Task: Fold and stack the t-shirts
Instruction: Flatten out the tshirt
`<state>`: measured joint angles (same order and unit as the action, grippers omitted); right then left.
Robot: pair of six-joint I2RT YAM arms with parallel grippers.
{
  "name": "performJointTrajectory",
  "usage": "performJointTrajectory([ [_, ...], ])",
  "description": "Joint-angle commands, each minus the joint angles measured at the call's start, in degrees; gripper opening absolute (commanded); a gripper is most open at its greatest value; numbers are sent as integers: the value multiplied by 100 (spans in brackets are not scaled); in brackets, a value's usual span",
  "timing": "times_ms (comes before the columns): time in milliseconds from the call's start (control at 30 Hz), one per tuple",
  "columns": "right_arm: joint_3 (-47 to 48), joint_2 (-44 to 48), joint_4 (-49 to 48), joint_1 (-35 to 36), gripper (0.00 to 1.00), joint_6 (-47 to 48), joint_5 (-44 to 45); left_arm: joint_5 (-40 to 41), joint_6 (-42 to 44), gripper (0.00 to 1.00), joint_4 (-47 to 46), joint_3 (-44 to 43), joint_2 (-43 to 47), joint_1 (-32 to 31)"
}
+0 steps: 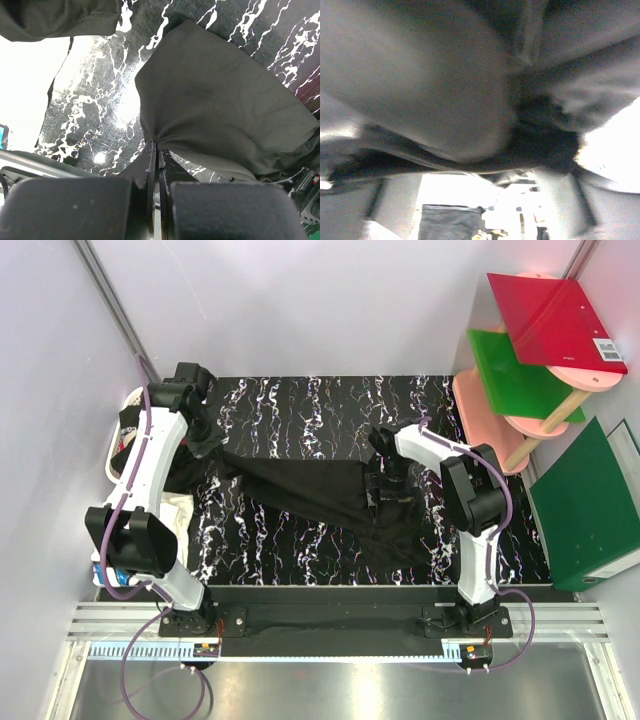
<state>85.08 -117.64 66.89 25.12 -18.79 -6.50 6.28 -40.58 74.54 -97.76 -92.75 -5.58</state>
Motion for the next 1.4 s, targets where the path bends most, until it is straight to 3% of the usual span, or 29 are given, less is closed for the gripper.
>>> performJointTrajectory([
  [0,342,681,421,-25,100,103,614,163,32,0,-19,-139,91,84],
  [467,922,1156,-98,-25,100,-143,984,268,234,0,-98,380,134,110],
  [967,1432,-460,-423,-25,93,-90,668,136,322,0,-221,485,38,119],
  [1033,1529,-575,-388,-25,41,-20,501,136,314,0,-221,512,38,119],
  [1067,1555,-558,-327,-34,5,-37,527,128,314,0,-221,512,38,119],
  [1100,1590,-462,-300,-25,0,-55,579,127,305,0,-221,521,38,119],
  [1367,2582,145,481,-25,0,129,939,127,322,0,-256,495,-15,119],
])
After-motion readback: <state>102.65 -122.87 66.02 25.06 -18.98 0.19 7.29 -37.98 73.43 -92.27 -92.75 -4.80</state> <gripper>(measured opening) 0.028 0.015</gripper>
